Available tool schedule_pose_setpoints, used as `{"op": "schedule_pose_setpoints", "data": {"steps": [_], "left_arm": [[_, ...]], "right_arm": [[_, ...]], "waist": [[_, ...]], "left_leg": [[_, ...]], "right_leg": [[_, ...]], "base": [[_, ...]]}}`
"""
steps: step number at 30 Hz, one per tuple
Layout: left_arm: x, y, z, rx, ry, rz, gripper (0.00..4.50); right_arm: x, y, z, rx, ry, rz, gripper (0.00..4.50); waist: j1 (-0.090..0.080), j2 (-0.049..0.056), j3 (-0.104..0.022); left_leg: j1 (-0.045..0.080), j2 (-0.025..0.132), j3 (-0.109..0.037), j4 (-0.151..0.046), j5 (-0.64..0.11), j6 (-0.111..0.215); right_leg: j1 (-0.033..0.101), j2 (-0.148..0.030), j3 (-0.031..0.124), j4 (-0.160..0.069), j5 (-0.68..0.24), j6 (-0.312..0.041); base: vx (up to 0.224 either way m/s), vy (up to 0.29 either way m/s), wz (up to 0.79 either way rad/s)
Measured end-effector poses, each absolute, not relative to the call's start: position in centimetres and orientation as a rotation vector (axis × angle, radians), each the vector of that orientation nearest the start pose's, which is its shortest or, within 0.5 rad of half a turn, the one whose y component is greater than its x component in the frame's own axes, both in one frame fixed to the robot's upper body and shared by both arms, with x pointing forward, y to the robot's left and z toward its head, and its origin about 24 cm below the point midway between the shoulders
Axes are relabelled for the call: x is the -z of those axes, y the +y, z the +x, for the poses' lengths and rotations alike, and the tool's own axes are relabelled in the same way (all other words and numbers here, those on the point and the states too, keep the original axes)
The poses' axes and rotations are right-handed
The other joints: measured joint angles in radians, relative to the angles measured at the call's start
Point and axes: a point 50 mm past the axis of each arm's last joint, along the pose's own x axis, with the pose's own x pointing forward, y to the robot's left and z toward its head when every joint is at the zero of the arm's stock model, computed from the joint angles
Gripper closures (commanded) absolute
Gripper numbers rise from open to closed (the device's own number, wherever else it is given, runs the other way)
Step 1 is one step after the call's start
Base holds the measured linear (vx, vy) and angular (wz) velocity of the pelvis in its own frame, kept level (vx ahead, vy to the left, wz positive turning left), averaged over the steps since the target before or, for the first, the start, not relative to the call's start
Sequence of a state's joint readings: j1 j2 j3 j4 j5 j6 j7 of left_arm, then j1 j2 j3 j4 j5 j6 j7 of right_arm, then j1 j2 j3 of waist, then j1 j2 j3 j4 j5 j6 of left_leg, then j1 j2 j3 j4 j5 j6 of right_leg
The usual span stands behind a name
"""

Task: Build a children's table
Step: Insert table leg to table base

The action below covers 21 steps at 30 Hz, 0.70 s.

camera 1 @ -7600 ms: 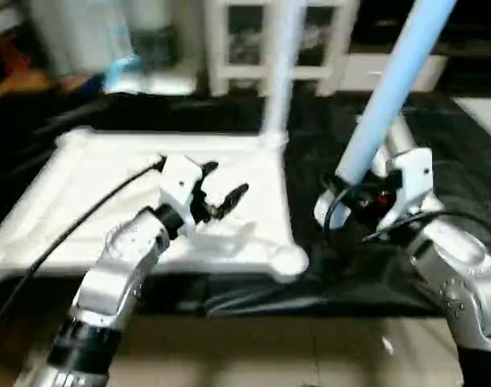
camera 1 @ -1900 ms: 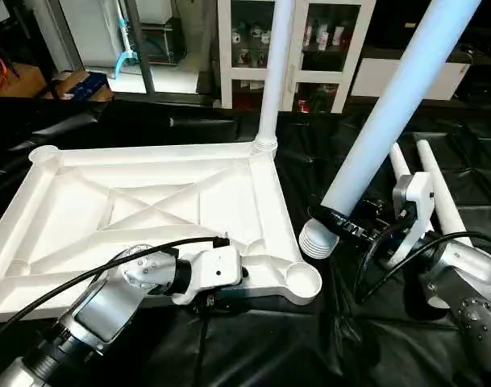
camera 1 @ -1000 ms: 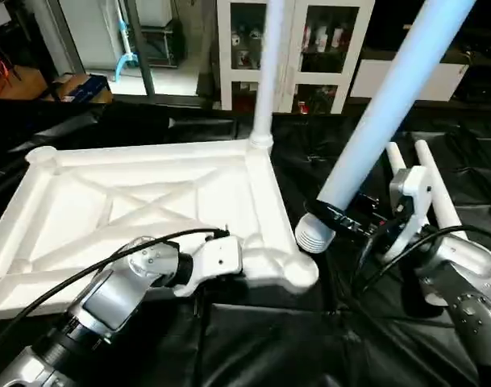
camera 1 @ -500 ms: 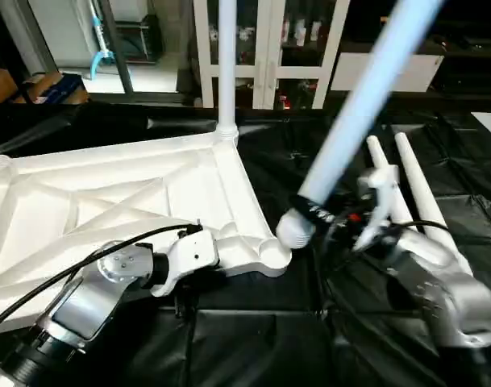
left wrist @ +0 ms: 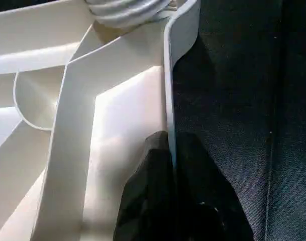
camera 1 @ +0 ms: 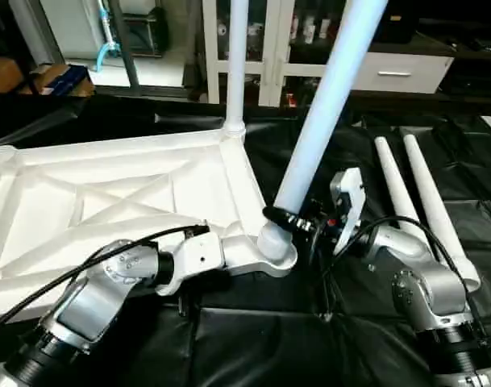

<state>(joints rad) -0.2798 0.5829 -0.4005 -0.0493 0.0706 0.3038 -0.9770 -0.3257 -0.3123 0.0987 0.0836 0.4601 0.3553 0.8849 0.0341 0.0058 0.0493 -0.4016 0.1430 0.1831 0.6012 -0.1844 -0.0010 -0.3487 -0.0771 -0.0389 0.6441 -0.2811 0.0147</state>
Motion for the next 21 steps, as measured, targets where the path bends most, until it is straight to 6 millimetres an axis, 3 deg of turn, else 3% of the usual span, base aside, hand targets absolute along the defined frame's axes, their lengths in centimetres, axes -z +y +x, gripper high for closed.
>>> {"op": "schedule_pose_setpoints", "data": {"steps": [21], "left_arm": [[-5.82, 14.19, 25.7, 1.237, 0.436, 0.66, 4.5]], "right_arm": [[-8.96, -13.25, 28.99, -1.142, 0.089, 0.034, 2.66]], "waist": [[-0.001, -0.002, 0.002]], "left_leg": [[0.001, 0.0, 0.002, -0.005, -0.001, -0.002]], "right_leg": [[0.0, 0.0, 0.0, -0.004, 0.0, 0.0]], "base": [[0.0, 0.0, 0.0]]}}
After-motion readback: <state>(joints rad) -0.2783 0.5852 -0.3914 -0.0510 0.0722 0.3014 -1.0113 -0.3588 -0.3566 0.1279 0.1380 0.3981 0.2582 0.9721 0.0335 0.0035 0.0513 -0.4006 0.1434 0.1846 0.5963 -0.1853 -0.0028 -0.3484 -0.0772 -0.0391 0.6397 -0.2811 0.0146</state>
